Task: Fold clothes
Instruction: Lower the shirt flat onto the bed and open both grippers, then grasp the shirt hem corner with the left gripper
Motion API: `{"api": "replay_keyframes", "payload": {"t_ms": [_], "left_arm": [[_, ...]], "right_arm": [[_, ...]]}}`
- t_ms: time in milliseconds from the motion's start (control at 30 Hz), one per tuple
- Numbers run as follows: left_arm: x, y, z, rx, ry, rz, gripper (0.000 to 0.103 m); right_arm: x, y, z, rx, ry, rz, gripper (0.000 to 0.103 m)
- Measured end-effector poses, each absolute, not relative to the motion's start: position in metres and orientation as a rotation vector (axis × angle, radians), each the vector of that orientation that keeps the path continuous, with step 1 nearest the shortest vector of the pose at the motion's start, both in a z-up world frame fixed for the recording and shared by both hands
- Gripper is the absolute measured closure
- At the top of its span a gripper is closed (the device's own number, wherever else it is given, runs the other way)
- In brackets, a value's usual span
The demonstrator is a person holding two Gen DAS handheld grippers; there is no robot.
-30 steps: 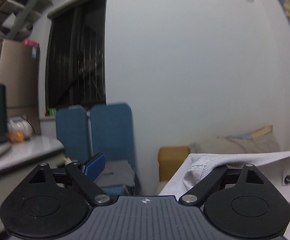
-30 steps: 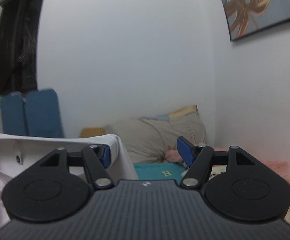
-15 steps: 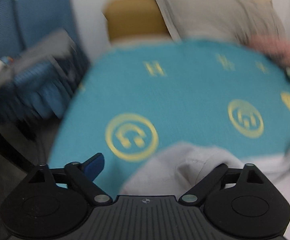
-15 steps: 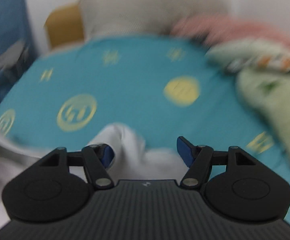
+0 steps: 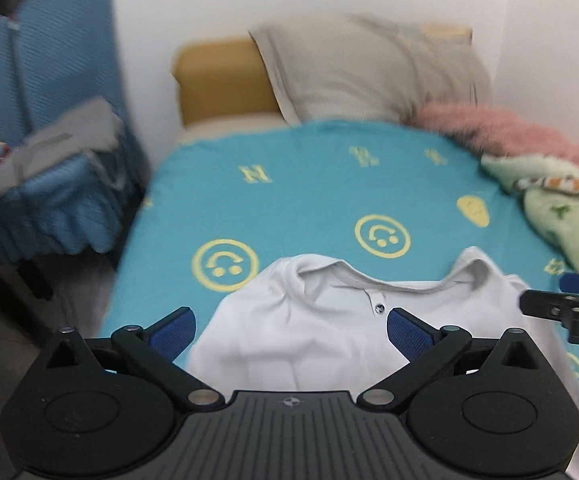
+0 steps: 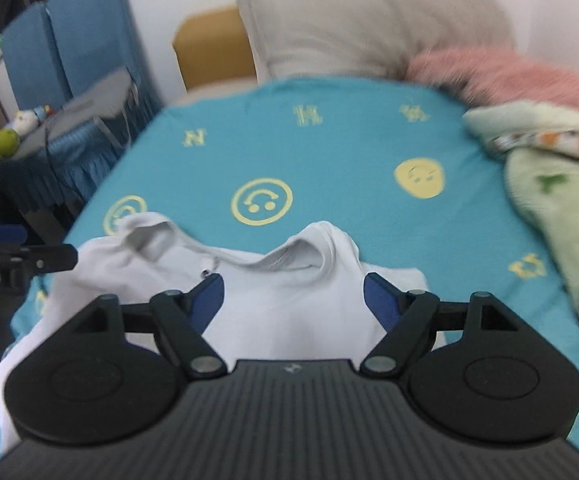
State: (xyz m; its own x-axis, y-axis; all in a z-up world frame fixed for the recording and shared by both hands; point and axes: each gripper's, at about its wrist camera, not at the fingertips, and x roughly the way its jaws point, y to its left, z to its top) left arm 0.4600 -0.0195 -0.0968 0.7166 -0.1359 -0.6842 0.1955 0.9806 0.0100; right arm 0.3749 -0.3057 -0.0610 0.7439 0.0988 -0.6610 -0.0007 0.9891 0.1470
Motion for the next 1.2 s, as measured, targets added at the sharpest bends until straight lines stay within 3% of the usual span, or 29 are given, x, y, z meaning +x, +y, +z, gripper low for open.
{"api": "replay_keyframes", "payload": {"t_ms": [267, 533, 800, 1200], "left_arm": [[0.246, 0.011, -0.031, -0.004, 0.611, -0.126, 0.001], [0.113, 0.033, 0.039, -0.023, 0.578, -0.096, 0.001], [0.093, 0.019, 0.085, -0.071, 0.596, -0.095, 0.002], [0.166, 0.045, -0.023, -0.121, 0.739, 0.032, 0.004]], "right_arm": [[0.186, -0.281, -0.002, 0.214, 0.561, 0.027, 0.025], [0.069, -0.259, 0.062, 0.226, 0.456, -0.003, 0.025], [0.035, -0.251, 0.060, 0.231, 0.425, -0.007, 0.025], [0.031, -0.279, -0.016, 0.288, 0.409, 0.003, 0.025]]}}
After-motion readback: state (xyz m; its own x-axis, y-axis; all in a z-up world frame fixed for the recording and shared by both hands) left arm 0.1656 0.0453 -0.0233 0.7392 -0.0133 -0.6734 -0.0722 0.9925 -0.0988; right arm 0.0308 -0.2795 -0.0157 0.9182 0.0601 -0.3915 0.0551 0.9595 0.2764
